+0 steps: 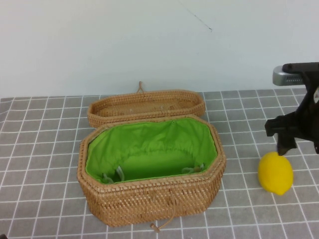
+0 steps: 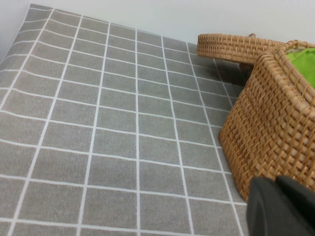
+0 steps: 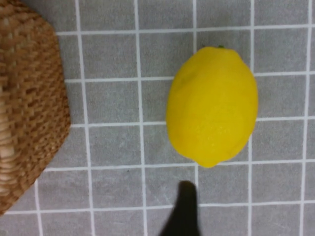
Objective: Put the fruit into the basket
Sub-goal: Pick up the lemon on the table
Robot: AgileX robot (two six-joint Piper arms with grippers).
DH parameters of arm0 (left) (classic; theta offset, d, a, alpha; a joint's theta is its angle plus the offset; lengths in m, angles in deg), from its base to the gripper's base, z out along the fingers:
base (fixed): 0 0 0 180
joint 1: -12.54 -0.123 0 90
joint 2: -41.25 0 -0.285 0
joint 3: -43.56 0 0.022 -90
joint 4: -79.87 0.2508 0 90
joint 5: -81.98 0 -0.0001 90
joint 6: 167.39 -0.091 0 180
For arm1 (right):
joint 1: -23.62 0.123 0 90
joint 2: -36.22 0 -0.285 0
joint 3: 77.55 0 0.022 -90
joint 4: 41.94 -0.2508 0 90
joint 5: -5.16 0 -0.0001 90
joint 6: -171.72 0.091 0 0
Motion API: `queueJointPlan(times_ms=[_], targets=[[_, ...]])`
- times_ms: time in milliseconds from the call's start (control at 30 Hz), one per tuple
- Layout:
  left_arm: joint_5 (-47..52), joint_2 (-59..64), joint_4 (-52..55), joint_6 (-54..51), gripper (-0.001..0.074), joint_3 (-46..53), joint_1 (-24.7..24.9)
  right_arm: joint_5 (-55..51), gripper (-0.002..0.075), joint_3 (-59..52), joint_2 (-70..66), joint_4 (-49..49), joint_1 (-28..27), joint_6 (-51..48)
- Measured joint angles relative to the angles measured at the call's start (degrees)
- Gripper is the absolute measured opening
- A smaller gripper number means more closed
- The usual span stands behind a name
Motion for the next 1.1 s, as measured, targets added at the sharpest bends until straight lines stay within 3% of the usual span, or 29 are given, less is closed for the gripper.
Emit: queueJointPlan(times_ms=[633,1100], targets=[[0.0,0.0,0.0,0.0,0.0001,0.0,0.0,3.6,0.0695,0.6,-7.4,-1.6,-0.1,1.0],[0.0,0.0,-0.1,0.0,0.0001,0.0,0.0,9.8,0.0695,0.7,-16.1,-5.1,-3.5,-1.4]])
